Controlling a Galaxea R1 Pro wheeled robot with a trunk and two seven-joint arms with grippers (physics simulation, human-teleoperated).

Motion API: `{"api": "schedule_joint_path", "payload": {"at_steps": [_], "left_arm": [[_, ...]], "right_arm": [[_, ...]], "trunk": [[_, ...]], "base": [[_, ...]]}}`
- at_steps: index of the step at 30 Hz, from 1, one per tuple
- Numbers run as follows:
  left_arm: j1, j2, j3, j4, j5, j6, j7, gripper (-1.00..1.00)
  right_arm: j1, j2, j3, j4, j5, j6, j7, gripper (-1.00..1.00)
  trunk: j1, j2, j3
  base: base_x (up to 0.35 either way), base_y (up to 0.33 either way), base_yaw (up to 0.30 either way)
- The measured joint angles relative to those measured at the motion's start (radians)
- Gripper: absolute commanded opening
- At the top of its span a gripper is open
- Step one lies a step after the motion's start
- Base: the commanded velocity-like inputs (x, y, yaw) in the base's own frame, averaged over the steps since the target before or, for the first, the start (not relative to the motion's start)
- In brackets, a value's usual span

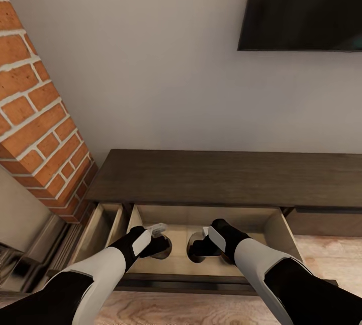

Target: Place each of the two pumpkins and all three candles from the living room inside a cabinet in the living room (use any cabinet), then make sure every cabinet is closed, and position the cauldron so it is next to a table in the living room.

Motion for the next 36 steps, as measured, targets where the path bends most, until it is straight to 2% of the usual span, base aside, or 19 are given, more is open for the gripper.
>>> {"api": "schedule_joint_path", "payload": {"at_steps": [19,28,36], "left_arm": [[0.000,0.000,-0.005,0.000,0.000,0.005,0.000,-1.00],[0.000,0.000,-0.006,0.000,0.001,0.004,0.000,-1.00],[0.000,0.000,-0.005,0.000,0.000,0.004,0.000,-1.00]], "right_arm": [[0.000,0.000,-0.001,0.000,0.000,0.000,0.000,-1.00],[0.000,0.000,-0.001,0.000,0.001,-0.001,0.000,-1.00],[0.000,0.000,0.000,0.000,0.001,-0.066,0.000,-1.00]], "trunk": [[0.000,0.000,-0.029],[0.000,0.000,-0.041],[0.000,0.000,-0.042]], "base": [[0.000,0.000,0.069],[0.000,0.000,-0.090],[0.000,0.000,-0.006]]}}
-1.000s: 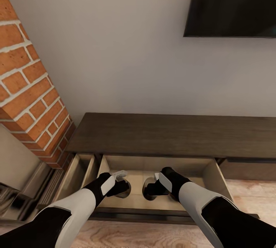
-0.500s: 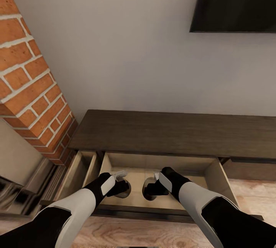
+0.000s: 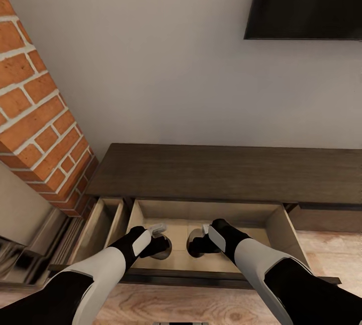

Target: Place each of the two pumpkins and all three candles from the living room inside a cabinet in the living room (use any cabinet), then make sure every cabinet is closed, and position the cauldron so it is next to a table in the living room.

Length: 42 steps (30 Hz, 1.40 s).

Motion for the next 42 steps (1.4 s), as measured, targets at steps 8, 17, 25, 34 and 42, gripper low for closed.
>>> {"api": "schedule_joint_path", "payload": {"at_steps": [8,17,25,34,42], "left_arm": [[0.000,0.000,0.000,0.000,0.000,0.002,0.000,-1.00],[0.000,0.000,0.000,0.000,0.000,-0.004,0.000,-1.00],[0.000,0.000,0.000,-0.001,0.000,-0.004,0.000,-1.00],[0.000,0.000,-0.001,-0.001,0.002,-0.005,0.001,-1.00],[0.000,0.000,0.000,-0.002,0.000,-0.004,0.000,-1.00]], "right_arm": [[0.000,0.000,0.000,0.000,-0.001,-0.017,0.000,-1.00],[0.000,0.000,0.000,0.000,-0.001,-0.017,0.000,-1.00],[0.000,0.000,0.000,0.000,0.000,-0.017,0.000,-1.00],[0.000,0.000,0.000,0.000,0.000,-0.017,0.000,-1.00],[0.000,0.000,0.001,0.000,-0.001,-0.016,0.000,-1.00]], "trunk": [[0.000,0.000,0.000],[0.000,0.000,0.000],[0.000,0.000,0.000],[0.034,-0.063,-0.028],[0.058,-0.105,-0.047]], "base": [[0.105,0.041,0.000],[0.033,0.012,0.000],[0.000,0.000,0.000],[0.000,0.000,0.000],[0.000,0.000,0.000]]}}
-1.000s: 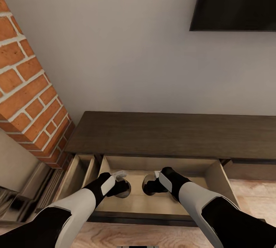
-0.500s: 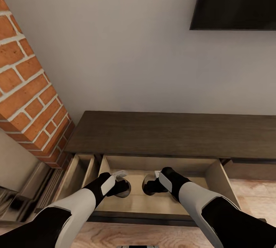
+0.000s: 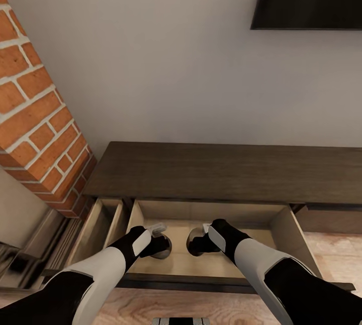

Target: Place each of the two pumpkins and all three candles from the living room inside a cabinet in the living room (use any cabinet), then make sure every cabinet is closed, and position the cauldron so it is next to a table in the living room.

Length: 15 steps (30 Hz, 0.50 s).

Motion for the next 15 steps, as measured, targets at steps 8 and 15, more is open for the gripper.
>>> {"api": "schedule_joint_path", "payload": {"at_steps": [8,15], "left_arm": [[0.000,0.000,0.000,0.000,0.000,0.000,0.000,-1.00],[0.000,0.000,-0.002,0.000,0.002,0.000,0.001,-1.00]], "right_arm": [[0.000,0.000,0.000,0.000,0.000,0.000,0.000,-1.00],[0.000,0.000,0.000,0.000,0.001,0.000,0.000,-1.00]], "trunk": [[0.000,0.000,0.000],[0.011,-0.021,-0.009]], "base": [[0.000,0.000,0.000],[0.000,0.000,0.000]]}}
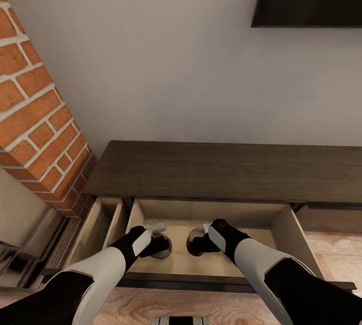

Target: Place each of the two pumpkins and all three candles from the living room inside a cabinet in the living room (use any cabinet), then make sure every cabinet is closed, and position the cauldron so it is next to a table in the living room.

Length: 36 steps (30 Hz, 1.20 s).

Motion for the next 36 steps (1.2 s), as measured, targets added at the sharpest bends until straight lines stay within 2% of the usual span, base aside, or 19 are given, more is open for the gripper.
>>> {"api": "schedule_joint_path", "payload": {"at_steps": [15,22,36], "left_arm": [[0.000,0.000,0.002,0.000,-0.002,0.000,-0.001,-1.00],[0.000,0.000,0.000,0.000,0.000,0.000,0.000,-1.00],[0.000,0.000,0.002,0.000,-0.002,0.000,-0.001,-1.00]], "right_arm": [[0.000,0.000,0.000,0.000,-0.001,0.000,-0.001,-1.00],[0.000,0.000,0.000,0.000,0.000,0.000,-0.001,-1.00],[0.000,0.000,0.000,0.000,0.000,0.000,-0.001,-1.00]], "trunk": [[0.000,0.000,0.000],[0.027,-0.049,-0.022],[0.027,-0.049,-0.022]], "base": [[0.000,0.000,0.000],[0.000,0.000,0.000],[0.000,0.000,0.000]]}}
